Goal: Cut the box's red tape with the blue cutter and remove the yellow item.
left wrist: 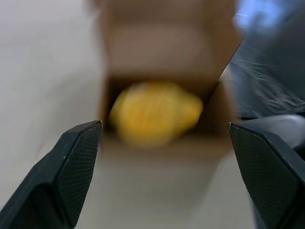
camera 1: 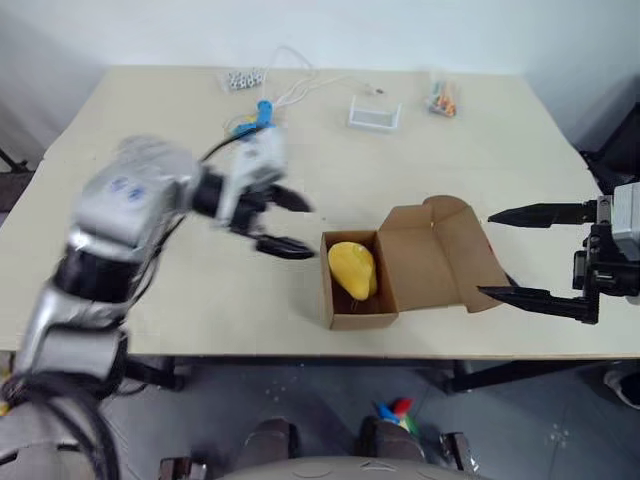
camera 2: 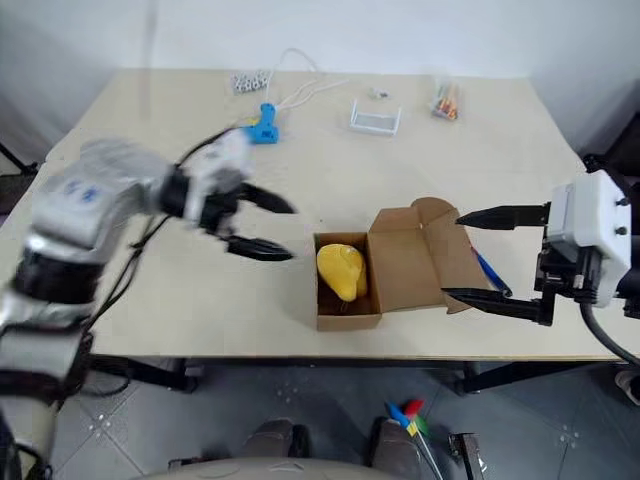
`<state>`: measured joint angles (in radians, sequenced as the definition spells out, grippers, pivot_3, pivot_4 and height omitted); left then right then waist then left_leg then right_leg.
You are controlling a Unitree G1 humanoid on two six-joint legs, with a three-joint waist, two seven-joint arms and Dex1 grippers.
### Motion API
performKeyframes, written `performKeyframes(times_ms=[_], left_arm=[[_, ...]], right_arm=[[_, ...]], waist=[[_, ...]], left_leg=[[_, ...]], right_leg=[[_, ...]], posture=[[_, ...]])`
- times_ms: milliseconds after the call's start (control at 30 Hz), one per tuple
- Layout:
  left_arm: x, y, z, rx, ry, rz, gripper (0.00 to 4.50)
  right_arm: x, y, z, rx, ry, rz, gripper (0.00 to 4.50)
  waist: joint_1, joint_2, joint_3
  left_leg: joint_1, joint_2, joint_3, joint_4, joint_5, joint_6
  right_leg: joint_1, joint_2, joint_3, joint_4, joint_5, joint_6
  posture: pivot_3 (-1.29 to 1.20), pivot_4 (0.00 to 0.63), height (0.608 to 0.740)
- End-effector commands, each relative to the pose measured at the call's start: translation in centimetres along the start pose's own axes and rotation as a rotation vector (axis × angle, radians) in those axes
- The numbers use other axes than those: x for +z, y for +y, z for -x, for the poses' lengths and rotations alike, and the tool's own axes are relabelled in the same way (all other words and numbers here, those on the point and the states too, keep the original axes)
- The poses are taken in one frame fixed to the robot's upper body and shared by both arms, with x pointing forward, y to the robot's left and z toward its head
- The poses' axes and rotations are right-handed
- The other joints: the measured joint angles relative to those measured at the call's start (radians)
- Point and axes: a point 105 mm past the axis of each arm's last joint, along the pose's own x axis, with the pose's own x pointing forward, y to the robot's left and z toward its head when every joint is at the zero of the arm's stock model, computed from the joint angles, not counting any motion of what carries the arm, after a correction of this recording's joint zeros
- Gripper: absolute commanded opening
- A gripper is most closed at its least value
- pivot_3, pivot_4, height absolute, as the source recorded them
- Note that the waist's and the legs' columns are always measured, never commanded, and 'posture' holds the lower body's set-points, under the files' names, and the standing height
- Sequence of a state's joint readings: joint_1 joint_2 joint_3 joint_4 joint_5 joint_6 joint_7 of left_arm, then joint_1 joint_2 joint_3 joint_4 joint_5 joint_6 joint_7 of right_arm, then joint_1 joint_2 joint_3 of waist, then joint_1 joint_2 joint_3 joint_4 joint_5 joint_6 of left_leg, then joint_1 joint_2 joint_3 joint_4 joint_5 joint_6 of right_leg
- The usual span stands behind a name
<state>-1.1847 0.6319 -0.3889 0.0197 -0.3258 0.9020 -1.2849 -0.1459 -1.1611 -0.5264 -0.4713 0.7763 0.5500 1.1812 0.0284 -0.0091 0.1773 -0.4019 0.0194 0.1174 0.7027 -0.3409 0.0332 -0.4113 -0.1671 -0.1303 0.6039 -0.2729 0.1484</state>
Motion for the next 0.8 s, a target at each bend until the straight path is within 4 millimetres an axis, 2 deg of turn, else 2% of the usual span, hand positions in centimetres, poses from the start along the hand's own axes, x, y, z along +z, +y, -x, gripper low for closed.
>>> performKeyframes(times_ms=[33, 167, 333, 467, 500, 533, 567, 667, 800], left_arm=[[-0.2, 0.2, -2.0, -0.028, 0.183, -0.067, 4.48], [-1.0, 0.6, -3.7, -0.047, 0.308, -0.159, 4.48], [-1.0, 1.4, -6.0, -0.039, 0.327, -0.181, 4.48], [-2.0, 1.6, -7.5, -0.053, 0.384, -0.219, 4.48], [-2.2, 2.4, -7.6, -0.014, 0.405, -0.245, 4.48], [-2.4, 3.0, -7.5, 0.015, 0.421, -0.267, 4.1], [-2.6, 3.4, -7.4, 0.029, 0.434, -0.284, 3.96], [-2.8, 3.6, -7.4, 0.007, 0.458, -0.318, 3.05], [-2.0, 4.2, -7.7, 0.039, 0.407, -0.342, 1.83]], right_arm=[[1.0, 0.2, 0.1, -0.035, -0.039, 0.027, 4.5], [1.5, 0.6, -0.1, -0.069, -0.069, 0.013, 4.5], [1.7, 1.3, -0.3, -0.092, -0.085, 0.0, 4.5], [1.7, 1.9, -0.4, -0.102, -0.087, -0.007, 4.5], [1.8, 1.9, -0.4, -0.108, -0.091, -0.004, 4.5], [1.9, 2.0, -0.4, -0.112, -0.094, -0.003, 4.5], [1.9, 2.0, -0.4, -0.116, -0.096, 0.0, 4.5], [2.1, 2.1, -0.5, -0.118, -0.1, 0.002, 4.5], [2.1, 2.0, -0.5, -0.123, -0.1, 0.002, 4.5]], waist=[[-0.009, 0.0, 0.0], [-0.009, 0.002, 0.001], [0.014, 0.001, 0.002], [0.026, 0.001, 0.002], [0.025, 0.001, 0.002], [0.025, 0.001, 0.002], [0.024, 0.001, 0.002], [0.021, 0.001, 0.002], [0.023, 0.001, 0.002]], left_leg=[[0.002, 0.0, 0.001, -0.003, 0.001, -0.001], [0.004, 0.002, 0.002, -0.005, 0.001, -0.002], [-0.001, 0.001, -0.001, 0.001, 0.001, -0.001], [-0.003, 0.001, -0.001, 0.005, 0.0, 0.001], [-0.003, 0.001, -0.001, 0.005, 0.0, 0.001], [-0.004, 0.001, -0.001, 0.006, 0.0, 0.001], [-0.003, 0.001, -0.001, 0.006, 0.0, 0.001], [-0.003, 0.001, -0.001, 0.006, 0.0, 0.001], [-0.003, 0.001, -0.001, 0.006, 0.0, 0.001]], right_leg=[[0.0, 0.0, 0.0, 0.0, 0.0, 0.0], [0.0, 0.001, 0.001, 0.0, -0.001, -0.002], [0.0, 0.001, 0.0, -0.002, -0.001, -0.002], [0.0, 0.001, 0.0, -0.003, -0.001, -0.002], [0.0, 0.001, 0.0, -0.003, -0.001, -0.002], [0.0, 0.001, 0.0, -0.003, -0.001, -0.002], [0.0, 0.001, 0.0, -0.003, -0.001, -0.002], [0.0, 0.001, 0.0, -0.002, -0.001, -0.002], [0.0, 0.001, 0.0, -0.002, -0.001, -0.002]], posture=[[0.0, 0.15, 0.74], [0.0, 0.15, 0.74], [0.0, 0.15, 0.74], [0.0, 0.15, 0.74], [0.0, 0.15, 0.74], [0.0, 0.15, 0.74], [0.0, 0.15, 0.74], [0.0, 0.15, 0.74], [0.0, 0.15, 0.74]])
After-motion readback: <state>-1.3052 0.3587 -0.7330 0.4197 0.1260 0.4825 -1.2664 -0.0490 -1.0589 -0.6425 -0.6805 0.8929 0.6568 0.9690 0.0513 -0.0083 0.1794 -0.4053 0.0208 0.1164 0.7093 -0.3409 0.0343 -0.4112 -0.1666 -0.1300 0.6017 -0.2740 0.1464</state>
